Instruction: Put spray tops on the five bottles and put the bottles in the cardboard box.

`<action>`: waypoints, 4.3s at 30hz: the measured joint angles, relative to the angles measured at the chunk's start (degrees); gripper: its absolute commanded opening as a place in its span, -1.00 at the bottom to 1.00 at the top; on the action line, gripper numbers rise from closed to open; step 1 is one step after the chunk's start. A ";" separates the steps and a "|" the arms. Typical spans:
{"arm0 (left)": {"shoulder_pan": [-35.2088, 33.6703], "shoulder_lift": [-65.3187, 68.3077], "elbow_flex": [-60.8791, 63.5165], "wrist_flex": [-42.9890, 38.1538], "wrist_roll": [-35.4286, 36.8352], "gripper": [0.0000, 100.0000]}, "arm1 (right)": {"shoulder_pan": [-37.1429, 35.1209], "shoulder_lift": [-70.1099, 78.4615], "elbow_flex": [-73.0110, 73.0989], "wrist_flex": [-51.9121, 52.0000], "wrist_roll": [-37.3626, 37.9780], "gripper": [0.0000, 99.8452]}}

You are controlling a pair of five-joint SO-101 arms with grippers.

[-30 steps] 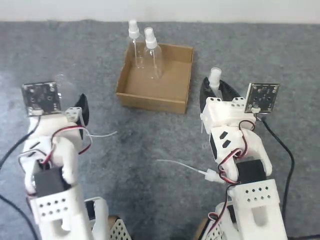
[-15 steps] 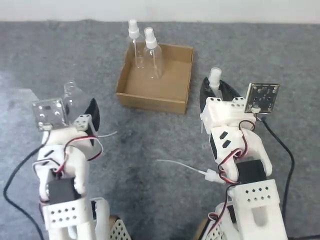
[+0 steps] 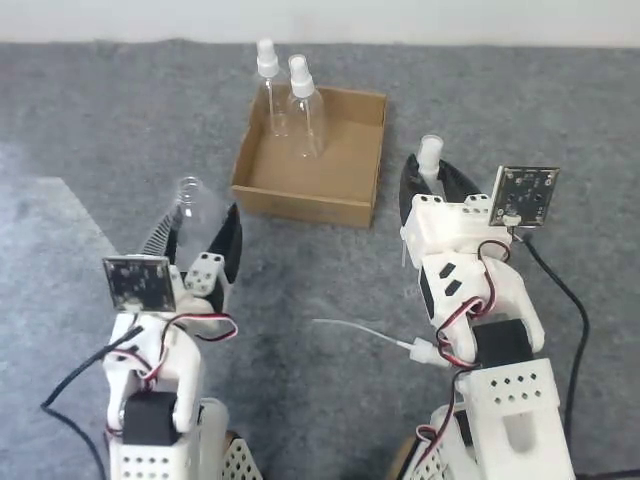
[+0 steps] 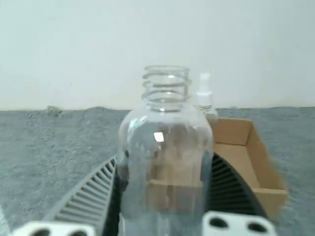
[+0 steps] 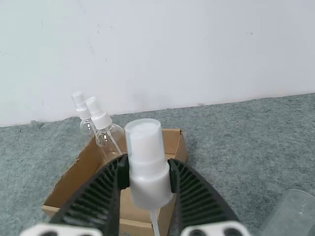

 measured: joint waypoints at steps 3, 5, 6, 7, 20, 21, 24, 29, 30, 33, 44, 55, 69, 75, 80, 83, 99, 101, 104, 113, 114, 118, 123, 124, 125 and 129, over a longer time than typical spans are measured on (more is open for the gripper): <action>2.90 0.00 0.00 0.00 0.00 -0.76 | 0.00 0.00 0.00 0.00 0.00 -0.99; 4.04 0.00 0.00 0.00 0.00 -0.76 | 0.00 0.00 0.00 0.00 0.00 -0.99; 4.75 0.00 0.00 0.00 0.00 -0.76 | 0.00 0.00 0.00 0.00 0.00 -0.99; 5.45 0.00 0.00 0.00 0.00 -0.76 | 0.00 0.00 0.00 0.00 0.00 -0.99; 8.70 0.00 7.56 -9.14 0.00 -0.76 | -8.18 0.00 0.00 -6.07 0.00 -0.99; 8.70 0.00 7.56 -9.32 0.00 -0.76 | -8.70 0.00 0.00 -7.30 0.00 -0.99; 8.70 0.00 7.56 -9.32 0.00 -0.76 | -10.46 0.00 0.00 -10.73 0.00 -0.98; 8.70 0.00 8.62 -9.58 0.00 -0.76 | -12.75 0.00 0.00 -16.62 0.00 -0.99; 8.70 0.00 9.14 -9.67 0.00 -0.76 | -13.27 0.00 0.00 -17.58 0.00 -0.99; 8.70 0.00 9.85 -9.76 0.00 -0.76 | -15.03 0.00 0.00 -18.46 0.00 -0.99; 8.70 0.00 9.85 -9.76 0.00 -0.76 | -15.47 0.00 -7.47 -18.46 0.00 -0.99; 8.70 0.00 9.85 -9.76 0.00 -0.76 | -18.46 0.00 -17.49 -18.46 -5.19 -0.98; 8.97 0.00 10.73 -9.76 0.00 -0.76 | -27.78 9.14 -26.46 -18.46 -5.27 -0.98; 8.97 0.00 10.73 -9.76 0.00 -0.76 | -28.22 18.11 -30.24 -18.46 -5.27 -0.99; 8.97 0.00 10.73 -9.76 0.00 -0.76 | -28.22 21.98 -31.74 -18.46 -5.27 -0.99; 8.97 0.00 10.73 -9.76 0.00 -0.76 | -28.22 22.33 -31.74 -18.46 -5.27 -0.99; 8.97 0.00 10.73 -9.76 0.00 -0.76 | -28.22 22.33 -31.74 -7.21 -5.27 -0.98; 8.97 0.00 10.73 -9.76 0.00 -0.76 | -28.22 22.33 -31.74 -5.27 -5.27 -0.98; 8.97 0.00 10.73 -9.76 0.00 -0.76 | -28.22 22.33 -31.74 -3.60 -5.36 -0.98; 9.05 0.00 10.73 -9.76 0.00 -0.76 | -28.22 22.86 -31.82 0.88 -5.36 -0.98; 9.05 0.00 10.73 -9.76 0.00 -0.76 | -28.22 22.86 -31.82 1.23 -5.36 -0.98; 9.05 0.00 10.73 -9.76 0.00 -0.76 | -28.31 22.86 -31.82 1.49 -4.13 -0.98; 9.05 0.00 10.73 -9.76 0.00 -0.76 | -31.21 23.38 -31.82 1.49 -2.81 -0.98; 9.05 0.00 10.73 -9.76 0.00 -0.76 | -31.74 24.09 -31.82 1.49 -2.73 -0.98; 9.05 0.00 10.73 -9.76 0.00 -0.76 | -32.18 24.97 -31.82 1.49 -2.73 -0.98; 9.05 0.00 10.73 -9.76 0.00 -0.75 | -32.97 28.84 -31.82 1.49 -2.73 -0.98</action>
